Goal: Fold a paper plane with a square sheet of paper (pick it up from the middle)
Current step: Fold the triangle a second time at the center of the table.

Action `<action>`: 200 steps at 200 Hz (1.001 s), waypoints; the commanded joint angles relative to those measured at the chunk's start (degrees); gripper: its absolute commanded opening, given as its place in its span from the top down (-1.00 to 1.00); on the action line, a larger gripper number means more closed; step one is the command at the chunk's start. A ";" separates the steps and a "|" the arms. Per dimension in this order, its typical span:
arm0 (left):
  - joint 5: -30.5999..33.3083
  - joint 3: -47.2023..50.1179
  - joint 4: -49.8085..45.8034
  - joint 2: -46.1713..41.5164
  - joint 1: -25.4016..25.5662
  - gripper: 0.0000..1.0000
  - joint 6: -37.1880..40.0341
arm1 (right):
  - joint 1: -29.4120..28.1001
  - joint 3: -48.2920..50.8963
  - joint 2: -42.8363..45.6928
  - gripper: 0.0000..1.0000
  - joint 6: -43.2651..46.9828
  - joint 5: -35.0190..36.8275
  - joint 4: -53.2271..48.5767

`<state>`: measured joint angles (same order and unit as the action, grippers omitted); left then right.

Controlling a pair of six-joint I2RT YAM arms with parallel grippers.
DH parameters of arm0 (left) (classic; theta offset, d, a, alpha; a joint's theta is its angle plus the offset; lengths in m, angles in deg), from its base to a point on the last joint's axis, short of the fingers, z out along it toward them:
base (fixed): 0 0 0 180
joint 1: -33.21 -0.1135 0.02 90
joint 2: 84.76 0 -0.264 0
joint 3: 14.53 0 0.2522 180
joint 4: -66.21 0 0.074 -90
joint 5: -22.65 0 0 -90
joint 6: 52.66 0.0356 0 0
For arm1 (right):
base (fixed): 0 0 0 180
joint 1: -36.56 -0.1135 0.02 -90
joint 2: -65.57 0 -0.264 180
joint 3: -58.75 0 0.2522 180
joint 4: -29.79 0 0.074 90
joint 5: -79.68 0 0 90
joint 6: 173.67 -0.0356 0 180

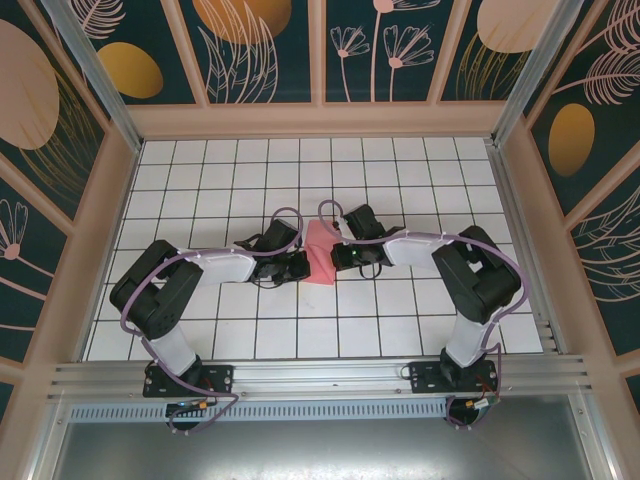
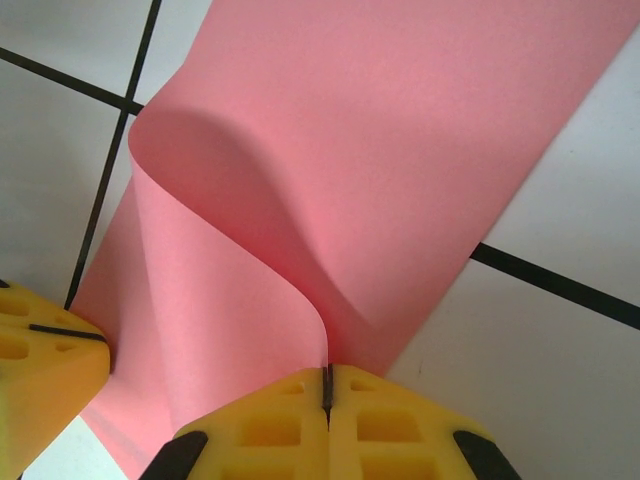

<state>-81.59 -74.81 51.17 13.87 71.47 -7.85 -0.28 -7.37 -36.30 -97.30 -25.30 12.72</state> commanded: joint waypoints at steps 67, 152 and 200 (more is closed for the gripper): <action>3.08 0.03 -4.70 -0.06 -0.29 0.83 1.22 | -0.42 -2.20 -1.49 1.00 1.67 1.40 -2.20; 3.78 0.05 -5.42 -0.10 -0.24 0.84 1.60 | -0.38 -4.11 0.77 1.00 2.05 1.80 -4.17; 3.69 0.01 -5.40 -0.10 -0.23 0.84 1.57 | -0.38 -3.98 -0.33 1.00 2.09 1.02 -3.79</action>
<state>-81.20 -74.94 50.87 13.87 71.50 -7.63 -0.30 -10.06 -36.62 -95.98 -24.71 9.68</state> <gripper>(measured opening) 0.081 0.059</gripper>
